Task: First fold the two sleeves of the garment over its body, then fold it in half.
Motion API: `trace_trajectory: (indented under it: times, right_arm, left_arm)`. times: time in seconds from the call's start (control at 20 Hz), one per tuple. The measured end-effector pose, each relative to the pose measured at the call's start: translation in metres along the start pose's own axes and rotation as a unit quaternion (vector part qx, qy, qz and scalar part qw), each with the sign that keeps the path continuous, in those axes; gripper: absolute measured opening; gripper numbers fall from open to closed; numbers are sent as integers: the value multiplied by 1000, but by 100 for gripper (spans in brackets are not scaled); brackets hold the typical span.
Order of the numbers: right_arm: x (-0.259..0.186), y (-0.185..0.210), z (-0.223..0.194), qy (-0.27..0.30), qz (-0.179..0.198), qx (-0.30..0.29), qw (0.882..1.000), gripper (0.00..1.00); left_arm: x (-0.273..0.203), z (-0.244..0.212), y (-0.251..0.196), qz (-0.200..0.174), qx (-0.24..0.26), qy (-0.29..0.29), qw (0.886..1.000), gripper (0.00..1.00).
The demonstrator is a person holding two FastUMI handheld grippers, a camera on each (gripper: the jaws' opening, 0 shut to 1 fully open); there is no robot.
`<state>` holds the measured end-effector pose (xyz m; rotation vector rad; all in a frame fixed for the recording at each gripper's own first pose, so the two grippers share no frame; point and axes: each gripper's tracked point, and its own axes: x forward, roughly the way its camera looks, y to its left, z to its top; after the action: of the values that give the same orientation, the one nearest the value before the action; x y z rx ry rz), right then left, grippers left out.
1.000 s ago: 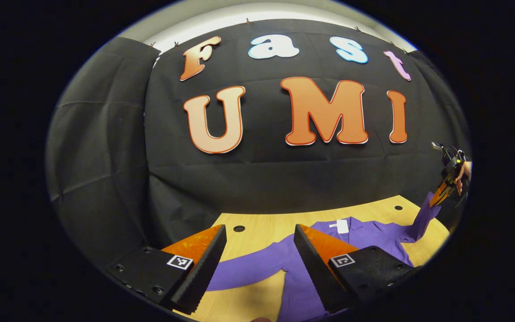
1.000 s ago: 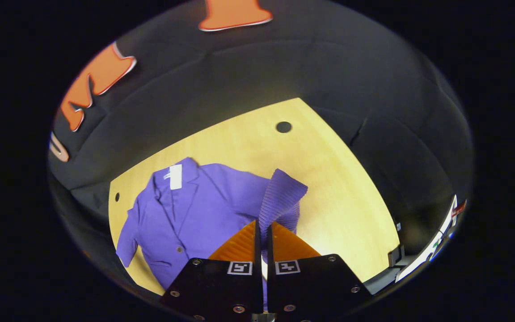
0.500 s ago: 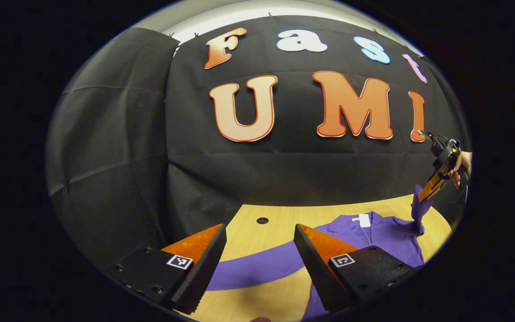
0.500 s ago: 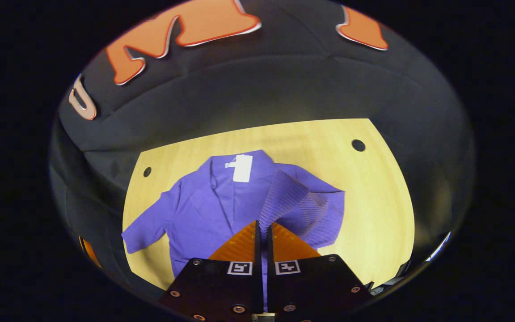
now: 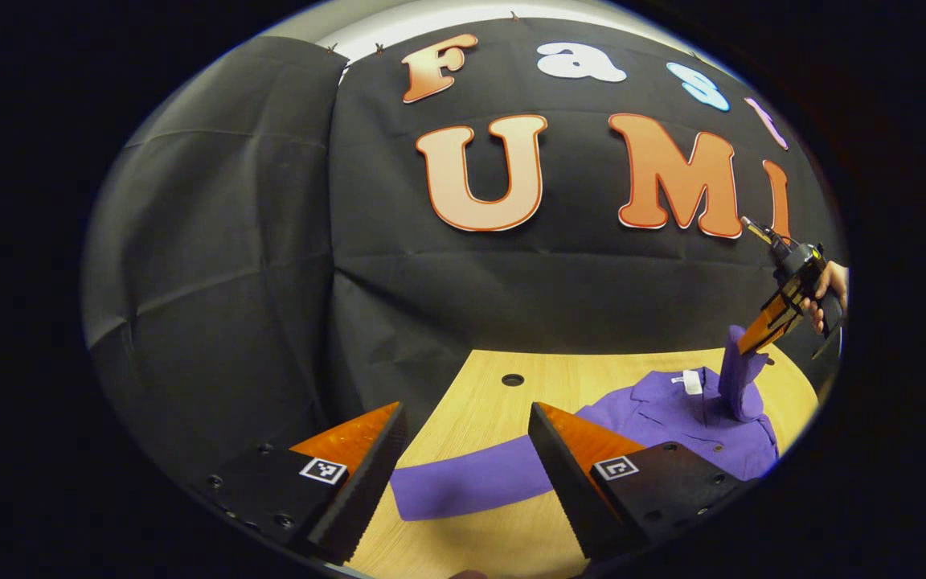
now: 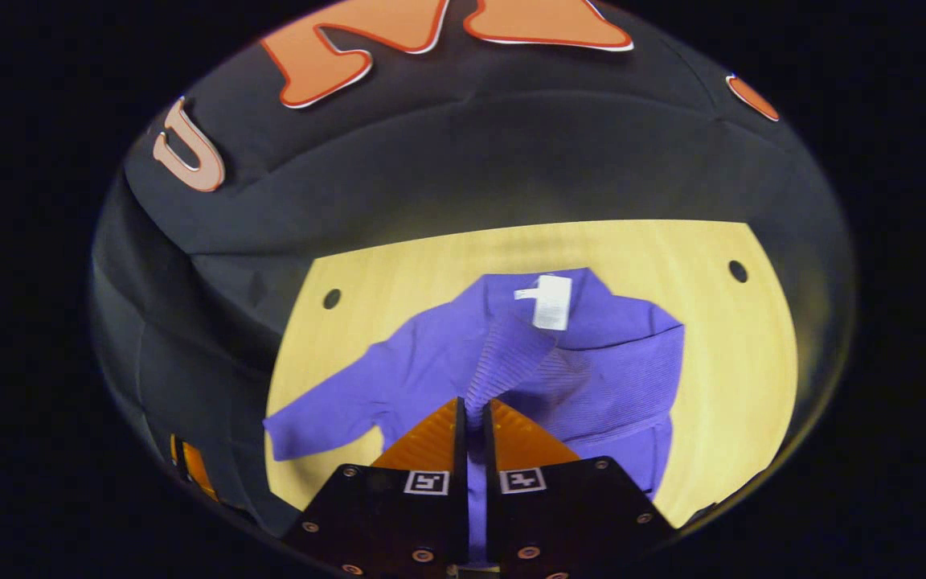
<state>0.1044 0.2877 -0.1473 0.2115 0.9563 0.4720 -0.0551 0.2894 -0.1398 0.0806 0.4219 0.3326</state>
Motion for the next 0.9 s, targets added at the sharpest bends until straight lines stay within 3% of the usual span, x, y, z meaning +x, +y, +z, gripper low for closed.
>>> trace_trajectory:
  times: [0.05,0.15,0.2,0.25,0.3,0.35,0.45,0.55,0.7,0.9]
  right_arm:
    - [0,7,2,-6,10,1,1000,31]
    - [-9,10,5,-24,15,-5,1000,42]
    - [-15,9,7,-35,16,-9,999,41]
    - [-23,6,10,-48,15,-15,999,62]
    - [-32,1,14,-64,9,-20,998,65]
    - [-44,-3,18,-82,3,-26,996,75]
    - [-64,-15,29,-126,-14,-33,991,87]
    - [-90,-28,40,-173,-32,-35,984,94]
    - [-128,-48,46,-223,-56,-28,973,96]
    - [-164,-78,36,-264,-80,-20,961,96]
  left_arm:
    - [3,-1,4,1,1,5,1000,96]
    - [8,-6,8,3,4,11,1000,95]
    - [11,-7,9,3,7,13,1000,95]
    - [13,-6,10,3,9,13,1000,95]
    - [17,-7,11,2,9,17,1000,95]
    - [23,-10,10,-1,7,26,1000,95]
    - [36,-27,5,-10,-1,61,998,95]
    - [51,-44,6,-17,-15,104,994,95]
    - [75,-69,13,-16,-44,173,984,96]
    - [94,-112,23,-8,-68,272,960,96]
